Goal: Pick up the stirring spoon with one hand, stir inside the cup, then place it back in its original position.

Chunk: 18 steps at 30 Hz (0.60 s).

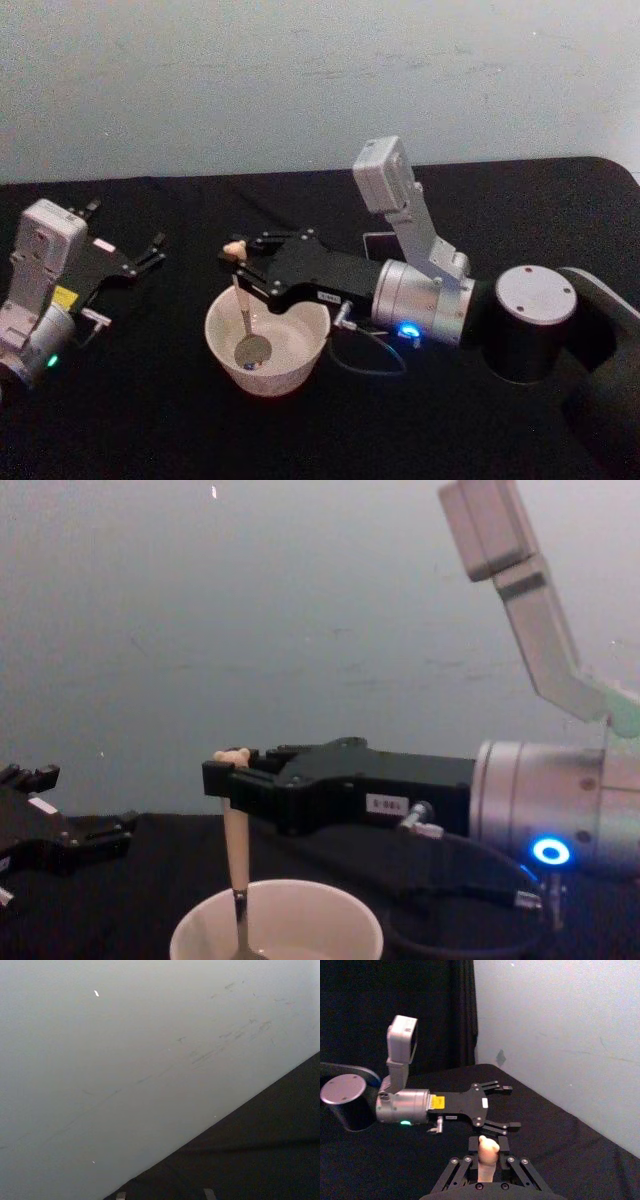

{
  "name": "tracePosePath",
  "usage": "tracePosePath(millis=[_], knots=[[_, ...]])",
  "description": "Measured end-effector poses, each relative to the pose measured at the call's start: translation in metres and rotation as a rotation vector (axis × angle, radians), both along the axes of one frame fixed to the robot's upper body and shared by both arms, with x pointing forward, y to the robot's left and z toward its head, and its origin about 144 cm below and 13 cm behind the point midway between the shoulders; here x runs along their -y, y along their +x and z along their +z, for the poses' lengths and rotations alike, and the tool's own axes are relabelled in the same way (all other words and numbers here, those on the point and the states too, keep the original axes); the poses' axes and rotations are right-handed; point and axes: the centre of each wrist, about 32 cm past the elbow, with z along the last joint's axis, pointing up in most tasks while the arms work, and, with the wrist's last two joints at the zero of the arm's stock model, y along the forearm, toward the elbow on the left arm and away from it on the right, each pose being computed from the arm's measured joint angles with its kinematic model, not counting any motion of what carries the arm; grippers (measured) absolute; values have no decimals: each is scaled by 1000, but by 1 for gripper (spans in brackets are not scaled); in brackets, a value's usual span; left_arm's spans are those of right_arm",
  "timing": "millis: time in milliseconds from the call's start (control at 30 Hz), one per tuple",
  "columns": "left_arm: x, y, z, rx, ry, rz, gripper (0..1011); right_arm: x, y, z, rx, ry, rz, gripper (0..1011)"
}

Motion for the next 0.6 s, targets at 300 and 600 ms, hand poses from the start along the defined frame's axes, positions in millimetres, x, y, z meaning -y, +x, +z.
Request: tracePosePath(millis=[300,600], knots=[[0,0,0,0,0,0,1001,-5,15,-3,-4,-23,-54,216],[0,0,0,0,0,0,1001,5,25,-4,-7,-28,-112,216]])
